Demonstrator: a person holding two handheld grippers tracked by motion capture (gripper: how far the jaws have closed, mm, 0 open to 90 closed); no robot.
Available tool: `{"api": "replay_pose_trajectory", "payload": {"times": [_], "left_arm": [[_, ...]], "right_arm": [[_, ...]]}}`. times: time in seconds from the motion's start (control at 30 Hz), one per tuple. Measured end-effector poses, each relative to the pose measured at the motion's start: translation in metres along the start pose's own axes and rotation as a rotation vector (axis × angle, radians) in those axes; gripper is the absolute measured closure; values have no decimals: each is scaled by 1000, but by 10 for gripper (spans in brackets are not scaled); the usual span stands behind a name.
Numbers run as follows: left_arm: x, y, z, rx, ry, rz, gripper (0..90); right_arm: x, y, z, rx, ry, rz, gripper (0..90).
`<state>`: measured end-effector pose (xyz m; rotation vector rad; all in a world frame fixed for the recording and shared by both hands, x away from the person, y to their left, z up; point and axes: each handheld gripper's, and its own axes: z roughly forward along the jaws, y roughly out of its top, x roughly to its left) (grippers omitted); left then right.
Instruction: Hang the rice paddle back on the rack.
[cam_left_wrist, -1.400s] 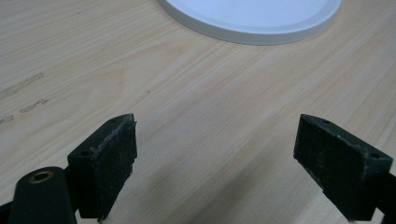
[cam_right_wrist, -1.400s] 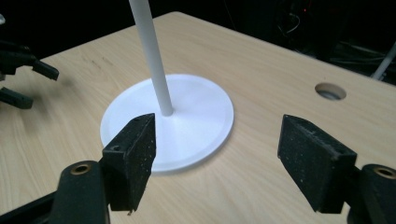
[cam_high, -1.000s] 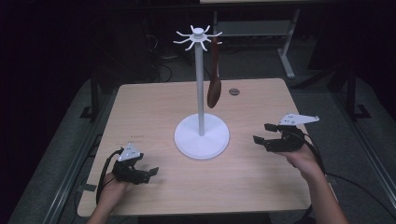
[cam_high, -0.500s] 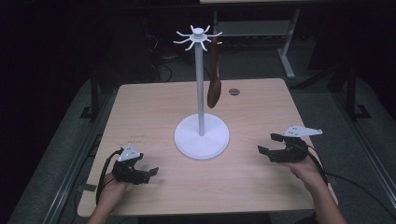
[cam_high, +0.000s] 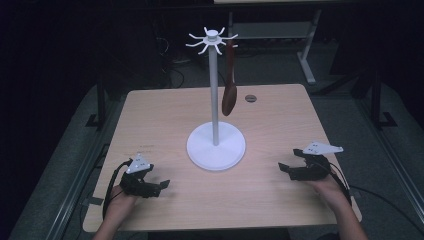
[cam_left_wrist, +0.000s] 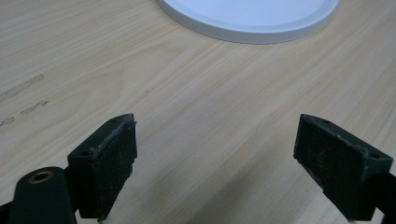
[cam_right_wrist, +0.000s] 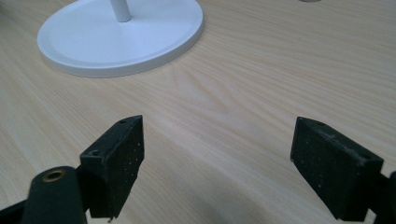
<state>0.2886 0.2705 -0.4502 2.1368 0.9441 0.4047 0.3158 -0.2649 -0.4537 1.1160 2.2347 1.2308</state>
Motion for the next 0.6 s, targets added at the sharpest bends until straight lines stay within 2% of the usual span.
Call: {"api": "replay_pose_trajectory", "payload": {"times": [0.6], "left_arm": [[0,0,1,9,8,5,131]], "right_arm": [[-3,-6,7,26,20,-11,150]]}}
